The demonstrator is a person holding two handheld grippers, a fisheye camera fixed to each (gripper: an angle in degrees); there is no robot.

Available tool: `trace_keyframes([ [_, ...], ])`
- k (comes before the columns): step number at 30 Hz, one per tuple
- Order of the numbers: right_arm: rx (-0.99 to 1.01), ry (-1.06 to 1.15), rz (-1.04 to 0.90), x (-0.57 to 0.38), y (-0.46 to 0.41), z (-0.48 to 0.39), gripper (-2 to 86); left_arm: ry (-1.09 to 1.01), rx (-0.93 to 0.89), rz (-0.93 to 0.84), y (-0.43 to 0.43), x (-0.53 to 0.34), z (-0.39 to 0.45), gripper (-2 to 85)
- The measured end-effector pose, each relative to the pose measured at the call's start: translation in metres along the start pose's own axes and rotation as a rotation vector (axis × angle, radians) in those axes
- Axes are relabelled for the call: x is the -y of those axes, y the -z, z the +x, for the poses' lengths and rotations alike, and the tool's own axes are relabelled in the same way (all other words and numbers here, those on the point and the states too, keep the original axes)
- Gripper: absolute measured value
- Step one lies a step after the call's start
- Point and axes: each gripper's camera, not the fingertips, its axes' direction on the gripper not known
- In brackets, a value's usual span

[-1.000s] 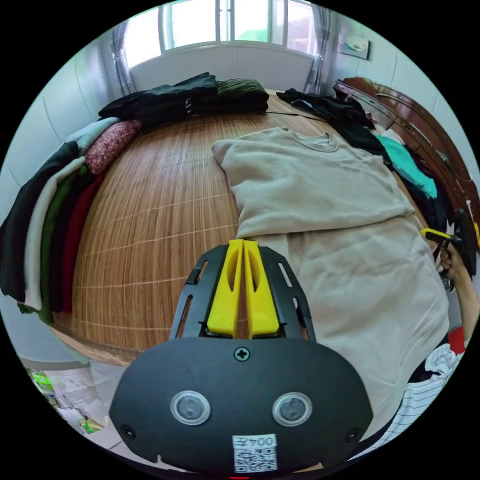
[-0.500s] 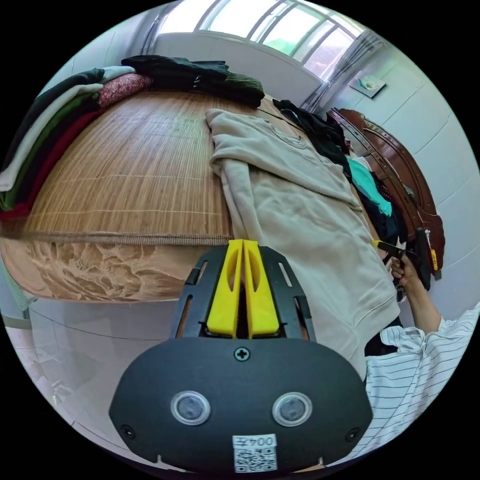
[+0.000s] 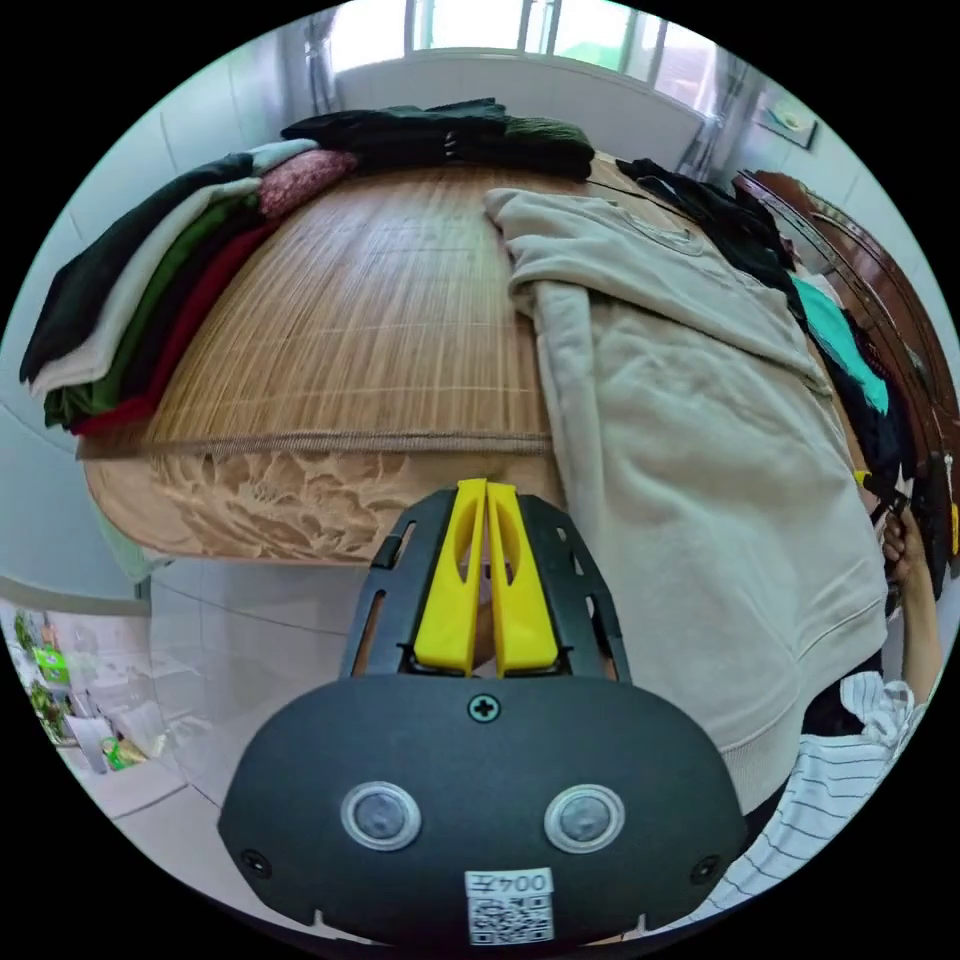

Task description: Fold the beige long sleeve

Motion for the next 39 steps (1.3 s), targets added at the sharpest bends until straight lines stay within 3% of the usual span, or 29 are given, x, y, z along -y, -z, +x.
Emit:
trace_keyframes([
  [4,-0.093,0.032,0.079,-0.009,0.033,-0.019,3.5,0.102,-0.132,0.12,0.081,-0.012,0.003,0.1],
  [7,-0.021,0.158,0.109,-0.023,0.044,-0.044,3.6,-0.007,-0.176,0.228,0.139,0.007,0.07,0.1],
  [9,-0.005,0.247,0.025,-0.032,0.033,-0.051,3.0,-0.118,-0.074,0.141,0.132,0.036,0.125,0.1],
  [11,-0.167,0.233,-0.142,-0.045,0.0,-0.024,1.5,-0.191,0.075,-0.028,0.101,0.062,0.166,0.2],
  [14,0.106,-0.004,-0.046,-0.059,0.03,0.042,0.4,-0.117,-0.014,-0.004,0.154,0.074,0.158,0.4],
  [16,0.174,-0.043,0.053,-0.072,0.054,0.062,0.9,-0.058,-0.09,0.051,0.205,0.071,0.145,0.6],
  [21,0.299,0.088,0.106,-0.103,0.095,0.058,5.6,0.108,-0.301,0.018,0.311,0.034,0.102,2.7],
  [26,0.254,0.139,0.058,-0.148,0.107,0.063,9.4,0.348,-0.665,0.024,0.412,-0.079,0.072,10.0],
  [30,0.388,-0.074,0.056,-0.176,0.111,0.126,11.2,0.405,-0.741,0.019,0.482,-0.129,0.089,12.5],
  [34,0.732,-0.363,0.051,-0.213,0.097,0.206,13.6,0.381,-0.839,-0.013,0.554,-0.138,0.134,13.8],
  [39,0.788,-0.376,-0.012,-0.236,0.086,0.221,13.9,0.356,-0.852,-0.026,0.625,-0.118,0.178,13.7],
])
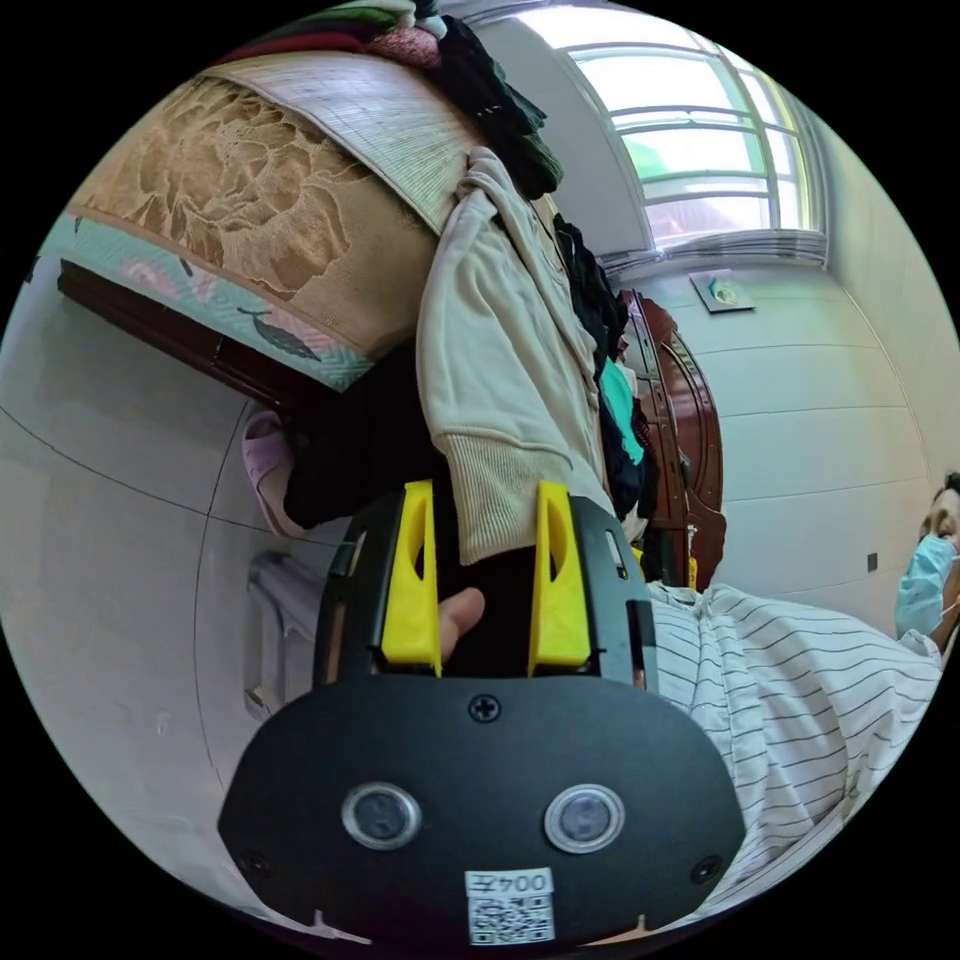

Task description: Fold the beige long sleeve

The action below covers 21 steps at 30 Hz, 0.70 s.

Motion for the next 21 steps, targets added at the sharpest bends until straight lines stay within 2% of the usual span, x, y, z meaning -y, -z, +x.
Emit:
trace_keyframes([
  [7,0.011,0.063,-0.024,-0.006,0.021,0.002,10.9,-0.002,-0.047,0.013,0.043,0.008,0.091,12.2],
  [10,0.096,0.074,-0.033,-0.008,0.035,0.009,9.7,0.018,-0.07,0.02,0.06,0.007,0.107,10.0],
  [18,0.075,0.092,-0.073,-0.008,0.041,0.016,9.9,0.015,-0.138,-0.003,0.07,-0.003,0.149,7.8],
  [21,0.03,0.106,-0.082,-0.009,0.049,0.015,4.8,0.03,-0.153,0.007,0.079,-0.01,0.151,4.4],
])
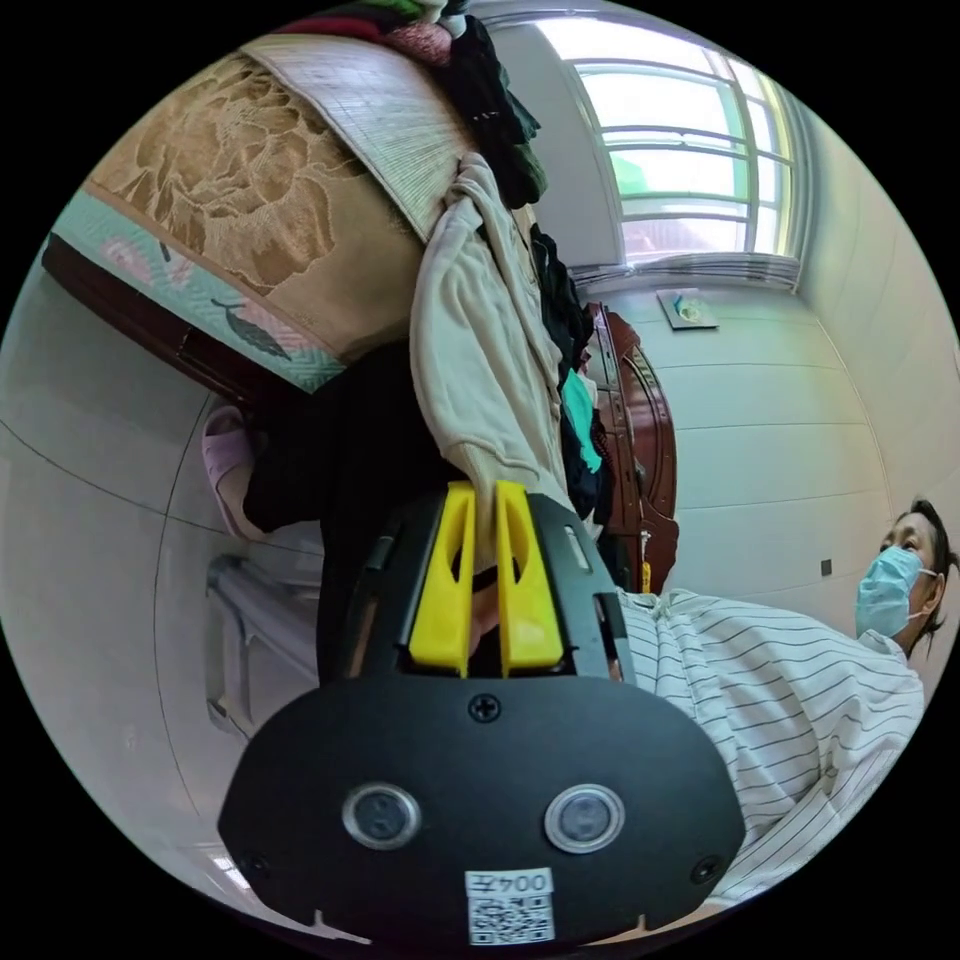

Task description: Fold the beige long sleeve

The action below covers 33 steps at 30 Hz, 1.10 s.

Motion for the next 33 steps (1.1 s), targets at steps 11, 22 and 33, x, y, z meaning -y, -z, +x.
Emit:
trace_keyframes([
  [11,0.188,0.217,0.211,-0.031,0.091,-0.047,2.9,-0.175,0.015,0.166,0.129,-0.048,0.106,2.2],
  [22,0.405,0.12,0.33,-0.027,0.09,-0.033,3.4,-0.161,-0.095,0.199,0.129,-0.008,0.056,2.1],
  [33,0.405,0.108,0.434,0.196,0.048,-0.099,3.8,-0.188,-0.097,0.266,0.037,0.423,0.056,2.8],
])
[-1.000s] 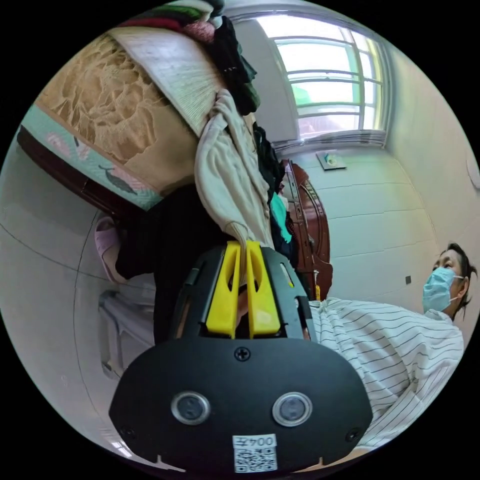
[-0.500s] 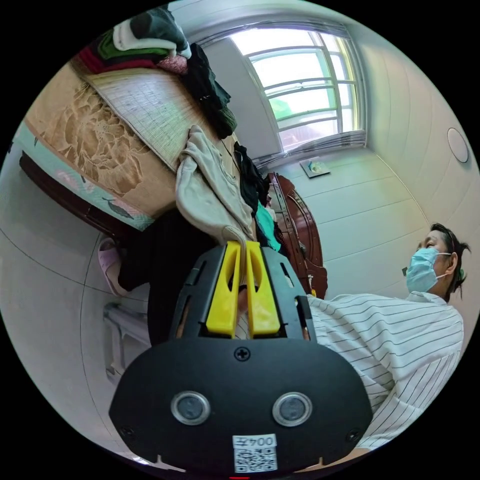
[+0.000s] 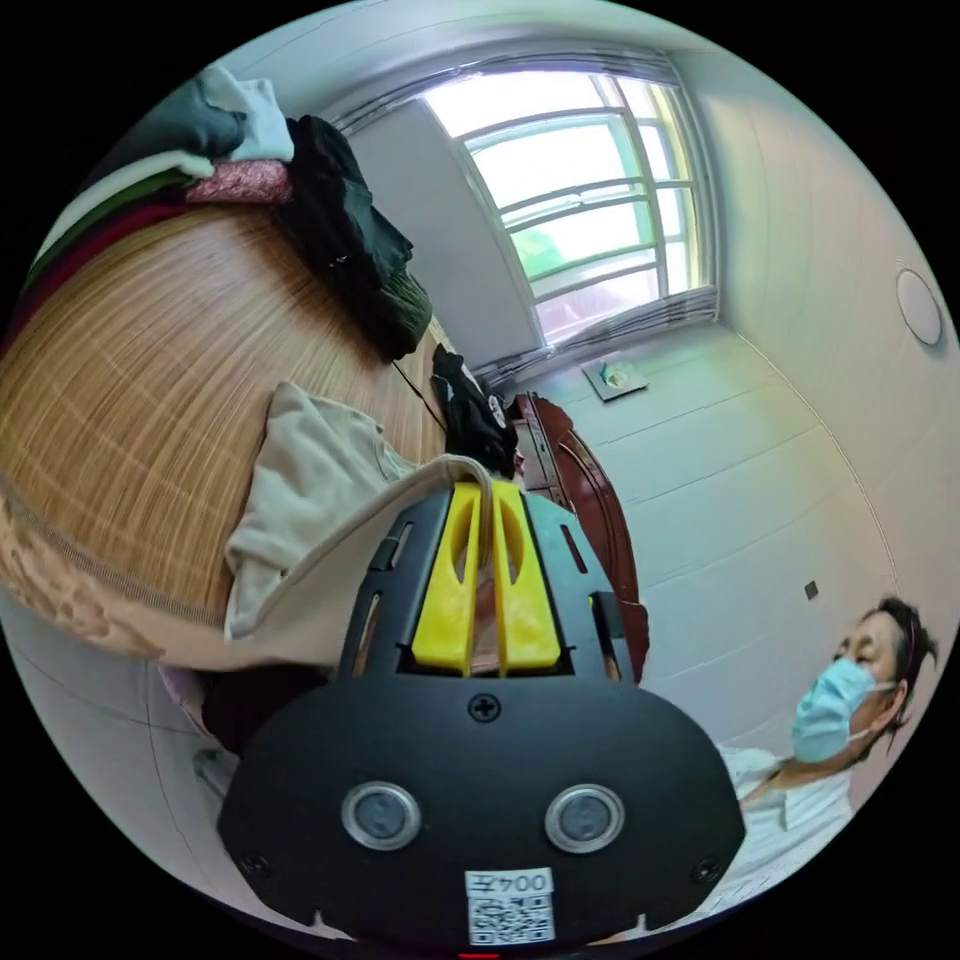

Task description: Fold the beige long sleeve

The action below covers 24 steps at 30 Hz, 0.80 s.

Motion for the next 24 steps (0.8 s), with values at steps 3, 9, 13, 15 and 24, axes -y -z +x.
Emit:
trace_keyframes([
  [3,-0.069,-0.025,0.012,0.055,-0.053,0.027,3.8,0.038,0.027,-0.022,-0.097,0.104,-0.084,3.1],
  [9,-0.18,-0.199,0.0,0.137,-0.159,0.145,6.1,0.179,0.144,-0.061,-0.291,0.236,-0.364,6.2],
  [13,-0.223,-0.281,0.076,0.14,-0.203,0.203,7.2,0.304,0.141,0.054,-0.332,0.241,-0.569,7.6],
  [15,-0.2,-0.224,0.103,0.135,-0.212,0.195,6.9,0.298,0.118,0.111,-0.325,0.227,-0.624,7.6],
  [24,-0.944,0.507,-0.164,-0.027,-0.29,0.018,4.2,-0.481,0.595,0.083,-0.228,-0.063,-0.617,2.5],
])
